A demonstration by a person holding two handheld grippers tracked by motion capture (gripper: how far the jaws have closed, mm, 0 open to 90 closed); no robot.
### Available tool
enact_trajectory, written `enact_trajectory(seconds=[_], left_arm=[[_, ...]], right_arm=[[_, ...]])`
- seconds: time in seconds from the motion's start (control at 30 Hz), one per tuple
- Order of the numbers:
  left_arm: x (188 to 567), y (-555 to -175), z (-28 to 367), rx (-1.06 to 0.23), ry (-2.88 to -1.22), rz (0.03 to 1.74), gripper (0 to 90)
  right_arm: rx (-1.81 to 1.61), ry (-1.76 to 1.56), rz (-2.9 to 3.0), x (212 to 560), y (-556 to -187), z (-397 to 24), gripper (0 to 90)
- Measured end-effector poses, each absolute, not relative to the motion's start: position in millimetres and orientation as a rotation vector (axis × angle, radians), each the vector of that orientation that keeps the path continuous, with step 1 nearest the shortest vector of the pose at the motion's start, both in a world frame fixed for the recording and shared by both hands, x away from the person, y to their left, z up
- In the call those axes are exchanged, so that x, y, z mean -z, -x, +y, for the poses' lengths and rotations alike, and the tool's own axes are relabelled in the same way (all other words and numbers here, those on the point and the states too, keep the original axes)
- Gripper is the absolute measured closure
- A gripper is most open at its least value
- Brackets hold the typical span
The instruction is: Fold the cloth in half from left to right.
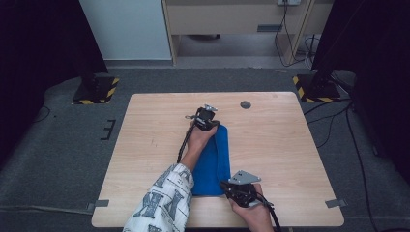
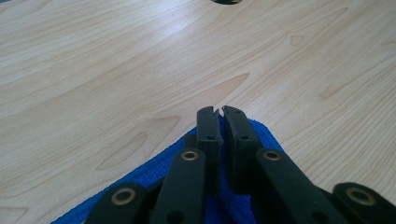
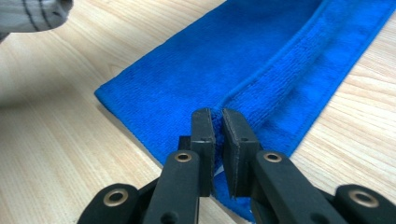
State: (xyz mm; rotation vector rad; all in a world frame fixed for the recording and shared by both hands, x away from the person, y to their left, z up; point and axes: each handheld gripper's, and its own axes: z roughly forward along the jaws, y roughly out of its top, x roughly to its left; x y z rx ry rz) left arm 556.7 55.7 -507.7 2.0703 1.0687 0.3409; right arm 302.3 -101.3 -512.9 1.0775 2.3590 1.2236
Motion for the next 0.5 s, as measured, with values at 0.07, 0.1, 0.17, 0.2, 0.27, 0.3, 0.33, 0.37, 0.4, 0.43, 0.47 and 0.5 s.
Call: enact_trajectory(seconds=[0.07,0.1,0.17,0.2,0.27,0.3,0.33,0.37,0.4,0.43,0.47,0.5], left_arm=[[507.4,-556.3,54.9,-0.346,-2.063,1.067,82.1],[507.0,-556.1,54.5,-0.360,-2.056,1.071,74.6],[505.3,-555.8,54.2,-0.378,-2.036,1.060,54.7],[503.6,-555.3,54.7,-0.388,-2.029,1.051,49.6],[498.3,-554.1,58.0,-0.391,-2.010,1.042,39.8],[496.5,-553.5,59.2,-0.385,-2.002,1.037,36.5],[493.7,-552.5,61.4,-0.382,-1.994,1.032,34.5],[490.7,-551.2,63.9,-0.376,-1.990,1.026,32.0],[487.3,-549.2,67.3,-0.368,-1.991,1.016,30.4],[485.5,-547.8,69.3,-0.369,-1.991,1.013,28.8],[483.4,-545.8,72.3,-0.370,-1.991,1.010,27.2],[481.9,-543.8,75.5,-0.369,-1.988,1.009,25.6]], right_arm=[[-1.219,-1.063,2.366,513.2,-302.0,-99.8,81.5],[-1.218,-1.069,2.373,514.1,-302.3,-99.4,77.0],[-1.209,-1.088,2.395,515.7,-303.3,-99.1,62.2],[-1.195,-1.104,2.398,516.5,-304.4,-100.0,53.9],[-1.185,-1.131,2.370,517.2,-305.9,-103.5,44.1],[-1.177,-1.140,2.362,516.8,-306.6,-105.6,39.0],[-1.173,-1.141,2.357,516.4,-307.2,-106.9,36.0],[-1.172,-1.140,2.348,515.7,-307.8,-108.7,32.5],[-1.172,-1.148,2.338,514.6,-308.3,-110.3,28.7],[-1.165,-1.143,2.329,513.4,-309.2,-112.4,24.0],[-1.162,-1.140,2.326,513.2,-310.1,-113.4,20.3],[-1.154,-1.137,2.329,512.7,-312.0,-115.0,17.6]])
